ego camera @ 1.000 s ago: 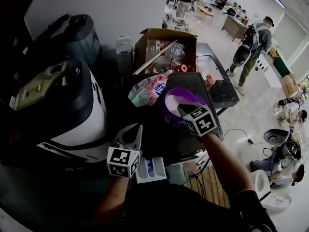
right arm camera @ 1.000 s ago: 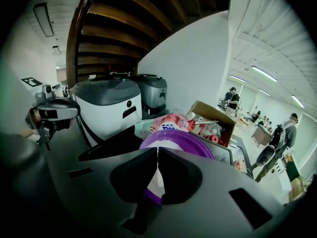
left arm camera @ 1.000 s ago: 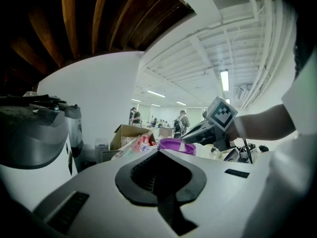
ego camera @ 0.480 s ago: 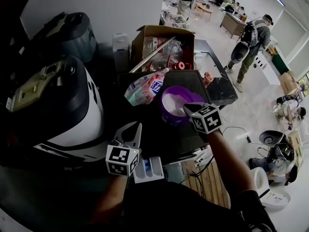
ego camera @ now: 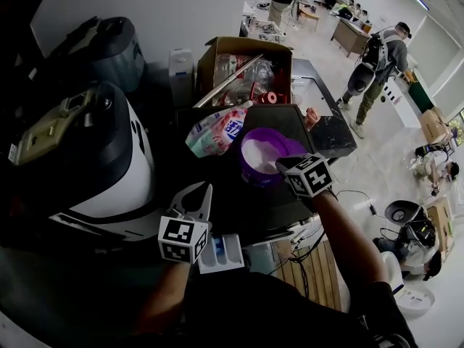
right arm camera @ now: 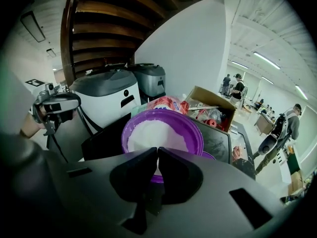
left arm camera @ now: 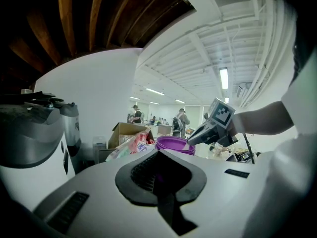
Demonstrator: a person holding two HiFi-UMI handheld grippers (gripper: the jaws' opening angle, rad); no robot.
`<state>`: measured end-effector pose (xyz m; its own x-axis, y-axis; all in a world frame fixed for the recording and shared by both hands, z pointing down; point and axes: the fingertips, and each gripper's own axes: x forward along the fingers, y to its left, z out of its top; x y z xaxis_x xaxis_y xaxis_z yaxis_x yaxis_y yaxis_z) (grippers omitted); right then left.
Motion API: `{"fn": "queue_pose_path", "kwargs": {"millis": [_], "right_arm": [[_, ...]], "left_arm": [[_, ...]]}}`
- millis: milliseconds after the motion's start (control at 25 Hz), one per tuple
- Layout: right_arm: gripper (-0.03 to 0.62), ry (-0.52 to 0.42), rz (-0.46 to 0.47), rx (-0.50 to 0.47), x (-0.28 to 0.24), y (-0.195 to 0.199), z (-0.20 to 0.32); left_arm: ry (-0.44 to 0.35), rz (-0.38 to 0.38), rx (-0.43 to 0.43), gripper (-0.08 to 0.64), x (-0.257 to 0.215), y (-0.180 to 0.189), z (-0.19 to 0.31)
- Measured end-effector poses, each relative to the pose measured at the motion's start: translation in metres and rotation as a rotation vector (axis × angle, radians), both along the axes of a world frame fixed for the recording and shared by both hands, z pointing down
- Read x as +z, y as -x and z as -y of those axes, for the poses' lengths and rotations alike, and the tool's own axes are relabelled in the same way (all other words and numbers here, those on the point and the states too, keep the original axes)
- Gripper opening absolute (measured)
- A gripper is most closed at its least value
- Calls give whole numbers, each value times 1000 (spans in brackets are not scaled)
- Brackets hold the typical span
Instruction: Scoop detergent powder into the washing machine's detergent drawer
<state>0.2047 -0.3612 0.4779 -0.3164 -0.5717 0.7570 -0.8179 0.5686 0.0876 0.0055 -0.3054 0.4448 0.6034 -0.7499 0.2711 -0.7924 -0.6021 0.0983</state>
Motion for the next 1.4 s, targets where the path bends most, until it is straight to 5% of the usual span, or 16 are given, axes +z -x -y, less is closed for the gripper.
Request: {"fn": "queue_pose_path", "kwargs": {"millis": [240,440,720,880,1400], "right_arm": [[23,79,-81,-114,2,3,-4],[20,53,-105,-171,-7,5,4],[20,-54,11,-167,-29,12,31],[20,-30,72,-146,-24,17,38],[22,95,-227,-291,13,9,47]], "left_arm": [[-1,4,-14,2,-2,2,-2],[-8,6,-30,2,-4,8,-4],[-12,11,-64,2,-7,15,-7],[-10,20,-85,2,-6,19,-8],[-5,27,-138,2,-6,32,-6]]}}
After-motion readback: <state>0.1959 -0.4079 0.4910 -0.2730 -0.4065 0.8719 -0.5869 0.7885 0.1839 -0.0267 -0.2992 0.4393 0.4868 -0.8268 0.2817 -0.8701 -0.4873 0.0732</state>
